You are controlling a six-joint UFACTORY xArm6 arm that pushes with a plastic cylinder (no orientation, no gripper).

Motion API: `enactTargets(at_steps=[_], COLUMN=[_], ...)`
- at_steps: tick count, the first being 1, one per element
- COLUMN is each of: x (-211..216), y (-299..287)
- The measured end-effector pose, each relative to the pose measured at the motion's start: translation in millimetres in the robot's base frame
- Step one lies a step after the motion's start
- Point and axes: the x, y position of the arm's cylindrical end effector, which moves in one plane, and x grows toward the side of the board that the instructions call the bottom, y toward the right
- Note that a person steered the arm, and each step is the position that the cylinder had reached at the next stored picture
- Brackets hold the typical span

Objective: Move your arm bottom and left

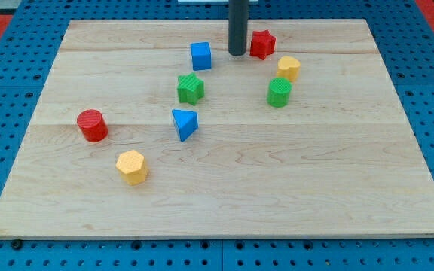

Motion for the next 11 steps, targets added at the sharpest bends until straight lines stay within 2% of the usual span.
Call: enactTargets(at_steps=[1,3,5,7,8,10,11], x=[34,41,137,205,219,219,238], y=[-8,4,-18,-4,35,37,33])
